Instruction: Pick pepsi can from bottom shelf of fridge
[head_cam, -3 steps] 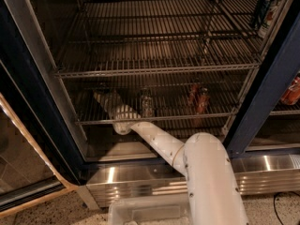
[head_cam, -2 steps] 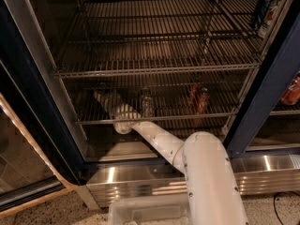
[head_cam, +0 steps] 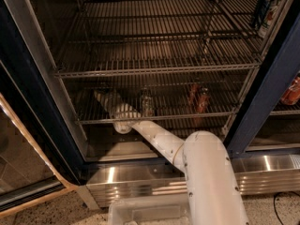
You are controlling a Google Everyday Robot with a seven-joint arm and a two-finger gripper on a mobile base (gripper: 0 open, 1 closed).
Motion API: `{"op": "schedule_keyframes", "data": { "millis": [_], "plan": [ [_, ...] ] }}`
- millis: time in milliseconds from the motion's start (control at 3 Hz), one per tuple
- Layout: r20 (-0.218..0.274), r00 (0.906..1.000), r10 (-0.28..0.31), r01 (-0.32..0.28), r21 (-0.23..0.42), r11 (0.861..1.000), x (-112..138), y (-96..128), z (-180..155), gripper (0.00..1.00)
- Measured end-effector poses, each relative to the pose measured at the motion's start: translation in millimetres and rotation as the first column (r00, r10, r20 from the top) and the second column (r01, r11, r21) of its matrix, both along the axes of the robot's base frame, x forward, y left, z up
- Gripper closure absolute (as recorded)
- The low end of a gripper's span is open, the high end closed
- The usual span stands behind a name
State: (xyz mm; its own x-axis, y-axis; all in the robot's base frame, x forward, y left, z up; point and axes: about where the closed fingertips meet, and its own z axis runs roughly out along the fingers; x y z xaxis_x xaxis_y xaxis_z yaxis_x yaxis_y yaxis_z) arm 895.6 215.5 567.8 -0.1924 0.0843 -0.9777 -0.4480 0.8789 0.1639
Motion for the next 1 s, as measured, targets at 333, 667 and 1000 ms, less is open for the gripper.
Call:
{"op": "schedule_keyframes", "data": {
  "millis": [333, 667, 1000],
  "plan": [
    [0.038, 0.9990, -0.023, 0.024, -0.021, 1.000, -9, -5, 5, 1.00],
    [0.083, 0.9960, -0.032, 0.036, -0.045, 0.998, -30, -12, 14, 1.00],
    [0.133, 0.9911, 0.006, 0.004, -0.071, 0.998, -75, -12, 31, 1.00]
  ]
}}
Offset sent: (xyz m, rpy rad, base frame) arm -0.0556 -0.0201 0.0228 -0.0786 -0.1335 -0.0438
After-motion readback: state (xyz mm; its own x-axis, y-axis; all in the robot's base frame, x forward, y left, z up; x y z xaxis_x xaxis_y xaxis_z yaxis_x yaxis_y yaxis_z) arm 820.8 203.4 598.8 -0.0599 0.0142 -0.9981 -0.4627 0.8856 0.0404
